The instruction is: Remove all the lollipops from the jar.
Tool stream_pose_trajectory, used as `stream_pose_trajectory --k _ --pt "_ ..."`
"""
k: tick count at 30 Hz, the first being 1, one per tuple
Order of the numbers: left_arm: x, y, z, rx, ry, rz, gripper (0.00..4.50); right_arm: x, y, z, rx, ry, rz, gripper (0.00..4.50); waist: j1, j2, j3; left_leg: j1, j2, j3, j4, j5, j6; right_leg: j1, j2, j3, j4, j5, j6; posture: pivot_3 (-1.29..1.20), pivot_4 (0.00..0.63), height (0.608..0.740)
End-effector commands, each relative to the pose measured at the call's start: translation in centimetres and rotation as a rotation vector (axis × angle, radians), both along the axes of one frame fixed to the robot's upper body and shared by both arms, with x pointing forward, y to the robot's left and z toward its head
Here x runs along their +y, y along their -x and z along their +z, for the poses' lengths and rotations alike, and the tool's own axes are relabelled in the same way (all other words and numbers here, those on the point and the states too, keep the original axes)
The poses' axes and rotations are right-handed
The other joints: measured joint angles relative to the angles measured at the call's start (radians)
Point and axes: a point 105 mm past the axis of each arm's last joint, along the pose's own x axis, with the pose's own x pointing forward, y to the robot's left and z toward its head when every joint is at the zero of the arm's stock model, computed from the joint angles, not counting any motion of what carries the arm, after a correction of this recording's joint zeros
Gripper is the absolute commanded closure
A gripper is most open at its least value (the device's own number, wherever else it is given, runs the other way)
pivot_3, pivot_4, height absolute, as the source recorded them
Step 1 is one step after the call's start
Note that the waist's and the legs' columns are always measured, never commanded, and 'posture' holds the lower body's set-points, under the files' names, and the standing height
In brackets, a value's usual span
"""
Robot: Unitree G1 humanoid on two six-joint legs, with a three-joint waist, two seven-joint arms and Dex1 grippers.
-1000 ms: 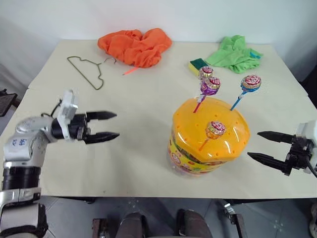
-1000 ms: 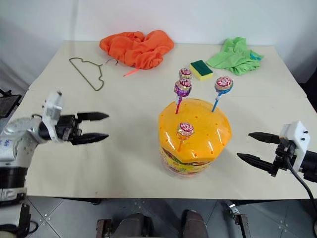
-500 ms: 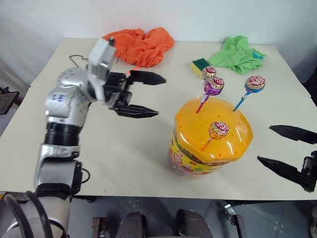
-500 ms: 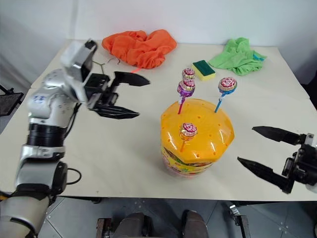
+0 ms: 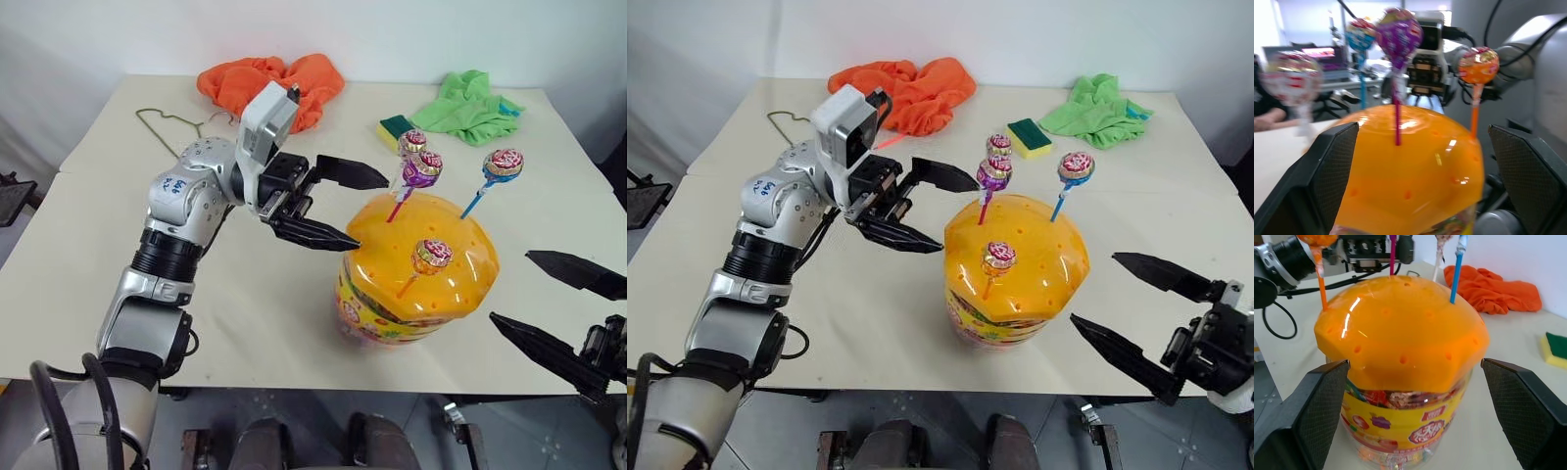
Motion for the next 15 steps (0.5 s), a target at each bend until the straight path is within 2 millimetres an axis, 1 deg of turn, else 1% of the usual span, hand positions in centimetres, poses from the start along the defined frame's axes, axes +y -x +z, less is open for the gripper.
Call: stream_pose_trajectory --k 1,6,9,12,15 --pt "-0.4 1.8 0.9 -0.051 0.011 -0.176 0.0 -0.2 0.2 0.7 -0.056 0.021 -0.03 0.01 0.003 0.0 0.0 0.0 0.0 0.0 0.0 0.0 0.0 0.0 0.0 0.0 0.0 0.0 0.0 0.0 0.15 0.74" --pt "-1.7 1.0 1.1 -0.043 0.032 -0.156 0.0 0.0 0.3 0.9 -0.063 0.019 -0.024 0.01 0.015 0.0 0.0 -0.001 -0.001 0.0 0.002 0.0 0.001 0.0 0.0 0.0 0.0 0.0 0.0 0.0 0.15 0.74" --pt "-2.7 0.5 0.9 -0.039 0.021 -0.127 0.0 -0.1 0.4 1.1 -0.071 0.023 -0.029 0.01 0.019 0.0 0.0 -0.001 -0.001 0.0 0.002 -0.001 0.001 0.0 0.0 0.001 0.0 0.0 0.0 0.0 0.15 0.74" --pt "-3.0 0.6 0.7 -0.057 0.027 -0.146 0.0 -0.2 0.5 1.2 -0.08 0.022 -0.041 0.01 0.02 0.0 0.0 -0.001 -0.001 0.0 0.002 -0.001 0.001 0.0 0.0 0.001 0.0 0.0 0.0 0.0 0.15 0.74" --pt "-3.0 0.9 0.9 -0.05 0.057 -0.168 0.59 -0.3 0.6 1.3 -0.087 0.023 -0.057 0.0 0.021 0.0 0.0 -0.001 -0.001 0.0 0.002 -0.001 0.001 0.0 0.0 0.001 0.0 0.0 0.0 0.0 0.15 0.74"
